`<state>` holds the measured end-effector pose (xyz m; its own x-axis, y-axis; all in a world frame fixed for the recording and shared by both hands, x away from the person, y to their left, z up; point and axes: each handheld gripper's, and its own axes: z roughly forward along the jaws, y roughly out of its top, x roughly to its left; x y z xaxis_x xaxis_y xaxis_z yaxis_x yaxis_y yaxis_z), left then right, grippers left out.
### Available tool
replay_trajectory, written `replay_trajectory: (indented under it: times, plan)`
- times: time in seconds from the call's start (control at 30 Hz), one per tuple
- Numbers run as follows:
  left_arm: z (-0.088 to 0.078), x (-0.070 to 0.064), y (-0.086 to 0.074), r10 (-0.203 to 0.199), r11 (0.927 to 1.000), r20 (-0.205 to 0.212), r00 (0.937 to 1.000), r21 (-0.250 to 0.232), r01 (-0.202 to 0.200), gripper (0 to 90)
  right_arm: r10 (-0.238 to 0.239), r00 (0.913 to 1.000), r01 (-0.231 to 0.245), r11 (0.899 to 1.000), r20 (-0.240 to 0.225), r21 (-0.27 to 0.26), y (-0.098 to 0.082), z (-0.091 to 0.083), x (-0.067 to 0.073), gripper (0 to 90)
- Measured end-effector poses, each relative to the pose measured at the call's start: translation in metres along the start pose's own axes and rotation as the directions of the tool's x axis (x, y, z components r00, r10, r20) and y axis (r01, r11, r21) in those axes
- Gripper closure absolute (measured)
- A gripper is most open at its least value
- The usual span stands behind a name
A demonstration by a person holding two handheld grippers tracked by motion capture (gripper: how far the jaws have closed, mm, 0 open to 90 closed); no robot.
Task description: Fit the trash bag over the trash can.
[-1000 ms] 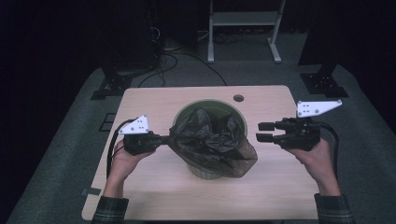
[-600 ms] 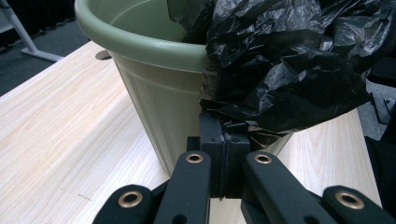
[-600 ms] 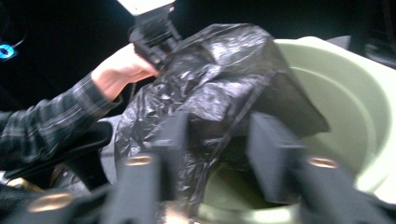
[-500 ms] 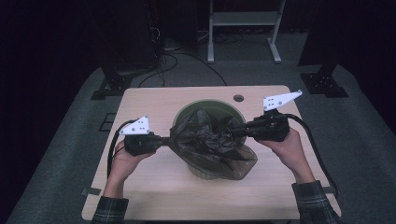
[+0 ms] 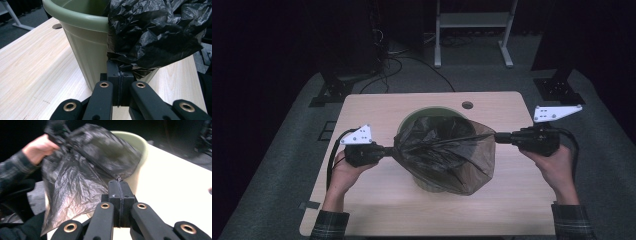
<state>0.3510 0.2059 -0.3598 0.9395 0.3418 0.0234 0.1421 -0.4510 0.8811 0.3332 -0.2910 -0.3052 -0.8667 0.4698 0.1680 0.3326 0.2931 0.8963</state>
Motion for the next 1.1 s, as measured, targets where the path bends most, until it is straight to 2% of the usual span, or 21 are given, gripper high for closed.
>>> replay_trajectory:
  times: [0.2,0.3,0.37,0.4,0.43,0.5,0.57,0.67,0.7,0.83,0.97,1.0,1.07,1.1]
  plan:
    - [-0.001,0.001,0.0,-0.003,1.0,0.0,1.0,-0.004,0.003,89.6,0.075,0.9941,-0.075,0.997,0.078,-0.004,-0.024,-0.009,-0.023,90.0]
    - [-0.002,0.001,0.0,-0.002,1.0,0.001,1.0,-0.007,0.002,89.6,0.111,0.9866,-0.116,0.993,0.119,0.037,-0.035,-0.001,-0.033,90.0]
    - [-0.002,0.001,-0.001,-0.002,1.0,0.0,1.0,-0.009,0.002,89.6,0.122,0.9867,-0.125,0.992,0.107,0.022,-0.037,0.001,-0.035,89.9]
    - [-0.002,0.002,-0.001,-0.003,0.9999,0.001,1.0,-0.01,0.003,89.6,0.118,0.9868,-0.119,0.993,0.111,0.005,-0.036,0.0,-0.033,83.7]
    - [-0.002,0.002,-0.001,-0.003,0.9999,0.001,1.0,-0.01,0.003,89.6,0.111,0.986,-0.111,0.994,0.124,-0.012,-0.032,-0.001,-0.032,77.7]
    - [-0.002,0.002,0.0,-0.002,0.9999,0.001,1.0,-0.012,0.002,89.6,0.101,0.9848,-0.096,0.994,0.142,-0.044,-0.024,-0.005,-0.03,71.3]
    - [-0.002,0.002,0.0,0.001,0.9999,0.002,1.0,-0.014,-0.001,89.6,0.091,0.9829,-0.082,0.995,0.16,-0.063,-0.013,-0.01,-0.029,69.2]
    - [-0.003,0.002,0.001,0.002,0.9998,0.002,1.0,-0.018,-0.002,89.6,0.062,0.9862,-0.049,0.995,0.153,-0.091,0.004,-0.013,-0.024,66.0]
    - [-0.003,0.002,0.001,0.001,0.9998,0.002,1.0,-0.019,-0.001,89.6,0.051,0.9895,-0.038,0.995,0.136,-0.096,0.01,-0.011,-0.023,64.3]
    - [-0.003,0.002,0.001,0.0,0.9997,0.001,1.0,-0.023,0.0,89.6,-0.004,0.9966,0.012,0.995,0.082,-0.097,0.034,0.008,-0.016,55.1]
    - [-0.005,0.002,0.0,-0.006,0.9997,0.006,1.0,-0.024,0.006,89.5,-0.035,0.9986,0.038,0.997,0.038,-0.072,0.054,0.037,-0.013,51.3]
    - [-0.006,0.003,0.0,-0.015,0.9994,0.005,0.9999,-0.031,0.015,85.9,-0.039,0.9988,0.04,0.998,0.03,-0.057,0.058,0.044,-0.013,51.4]
    - [-0.009,0.004,-0.001,-0.03,0.9991,-0.012,0.9995,-0.032,0.03,68.0,-0.047,0.9986,0.048,0.998,0.026,-0.042,0.064,0.055,-0.013,51.0]
    - [-0.011,0.004,-0.002,-0.032,0.9989,-0.009,0.9994,-0.033,0.032,62.7,-0.047,0.9986,0.047,0.998,0.024,-0.031,0.066,0.06,-0.014,50.7]
